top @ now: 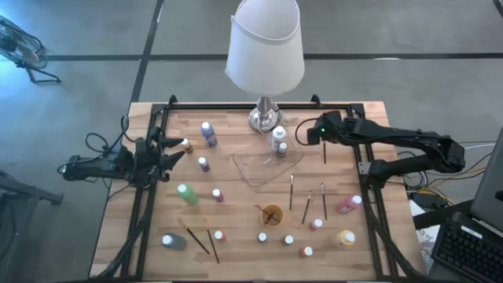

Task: Pick & Place Paint Supplies
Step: Put the black paint brush into the yellow cup

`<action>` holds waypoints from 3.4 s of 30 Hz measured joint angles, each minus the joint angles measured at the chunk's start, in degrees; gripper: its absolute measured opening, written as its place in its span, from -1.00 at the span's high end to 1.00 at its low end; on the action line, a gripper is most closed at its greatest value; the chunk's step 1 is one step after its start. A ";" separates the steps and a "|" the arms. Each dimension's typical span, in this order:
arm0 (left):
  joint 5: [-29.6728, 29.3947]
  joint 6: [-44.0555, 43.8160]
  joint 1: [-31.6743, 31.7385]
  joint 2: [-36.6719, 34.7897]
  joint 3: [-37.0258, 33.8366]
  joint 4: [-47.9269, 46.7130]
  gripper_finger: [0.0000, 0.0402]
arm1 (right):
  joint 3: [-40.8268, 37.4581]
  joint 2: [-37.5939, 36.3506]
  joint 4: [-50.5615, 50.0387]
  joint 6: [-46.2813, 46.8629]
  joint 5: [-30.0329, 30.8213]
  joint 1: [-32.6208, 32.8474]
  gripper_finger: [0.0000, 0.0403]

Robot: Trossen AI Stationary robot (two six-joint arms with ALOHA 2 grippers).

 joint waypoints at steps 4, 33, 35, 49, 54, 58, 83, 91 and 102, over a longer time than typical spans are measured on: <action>0.01 0.00 0.00 -0.02 0.02 0.00 -0.09 | 2.27 -1.64 -0.07 -0.77 0.42 2.00 0.96; 0.01 -0.02 -0.01 -0.01 0.00 0.00 -0.09 | 16.88 -1.94 2.15 -2.49 24.10 37.90 0.96; -0.01 0.00 0.00 -0.02 0.00 0.00 -0.09 | 16.60 -1.94 3.39 -2.52 26.00 40.99 0.96; 0.00 -0.01 -0.02 0.00 0.01 -0.01 -0.09 | 9.96 0.50 38.34 -27.37 36.42 57.38 0.96; 0.01 0.00 0.00 -0.02 0.02 0.00 -0.09 | 10.06 6.48 50.42 -38.26 37.48 59.48 0.96; 0.00 -0.01 0.00 0.00 0.01 -0.01 -0.09 | 11.86 12.19 56.48 -44.57 37.59 60.03 0.96; 0.00 -0.01 -0.01 0.44 0.01 -0.09 -0.09 | 26.53 33.56 60.62 -49.02 51.37 64.83 0.96; 0.00 -0.01 -0.01 0.44 0.01 -0.07 -0.09 | 25.93 33.51 60.56 -46.26 51.45 64.81 0.96; -0.01 -0.02 0.00 0.44 0.00 -0.07 -0.09 | 23.81 33.53 60.54 -39.92 52.33 64.52 0.96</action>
